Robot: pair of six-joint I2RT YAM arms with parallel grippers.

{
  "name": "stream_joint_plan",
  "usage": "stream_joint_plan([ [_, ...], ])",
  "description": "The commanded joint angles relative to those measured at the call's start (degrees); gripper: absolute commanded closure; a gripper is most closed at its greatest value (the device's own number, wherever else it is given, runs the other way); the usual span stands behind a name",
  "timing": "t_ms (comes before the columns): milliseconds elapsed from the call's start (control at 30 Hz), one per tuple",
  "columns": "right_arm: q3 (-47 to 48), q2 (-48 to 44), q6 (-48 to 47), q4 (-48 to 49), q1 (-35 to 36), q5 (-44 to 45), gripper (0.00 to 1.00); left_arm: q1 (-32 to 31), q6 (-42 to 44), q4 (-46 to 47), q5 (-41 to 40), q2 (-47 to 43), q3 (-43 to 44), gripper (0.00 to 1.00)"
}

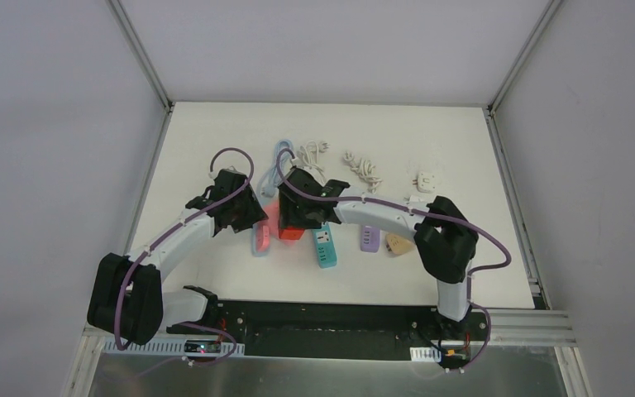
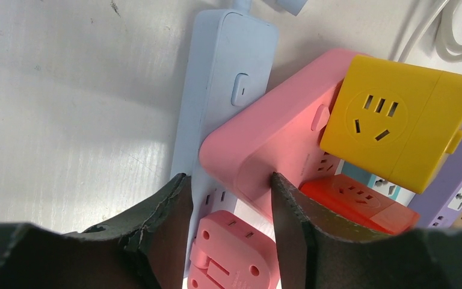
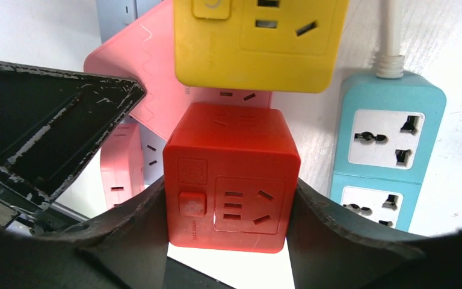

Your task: Pull the plug off the socket

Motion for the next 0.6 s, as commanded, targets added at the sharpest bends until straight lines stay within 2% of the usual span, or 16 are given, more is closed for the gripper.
stream_joint_plan([
  [0,8.7,1.6,-2.3,-0.4,4.4,0.0,1.00,-0.6,0.9,-7.6,-1.8,3.8,-4.0,0.60],
  [133,10.5,2.2,-2.5,-1.6,4.6,1.7,1.00,-0.6,0.8,-7.8,-1.8,3.0,-4.5,0.60],
  [300,-0.6,-6.7,0.7,11.8,-1.3,-14.0,1.00,-0.6,0.9,-7.8,-1.9,2.9,-4.6,0.60],
  [367,-2.8,-8.7,1.1,14.3,-3.0,-17.1,1.00,-0.6,0.9,-7.8,-1.8,2.9,-4.6,0.61],
  [500,1.5,-4.8,-3.3,9.4,-0.9,-15.3,1.00,-0.6,1.3,-7.5,-1.8,3.0,-4.7,0.64],
  [567,7.5,-1.2,-6.2,1.6,2.5,-7.4,1.00,-0.6,1.4,-7.2,-1.6,3.2,-4.8,0.65],
])
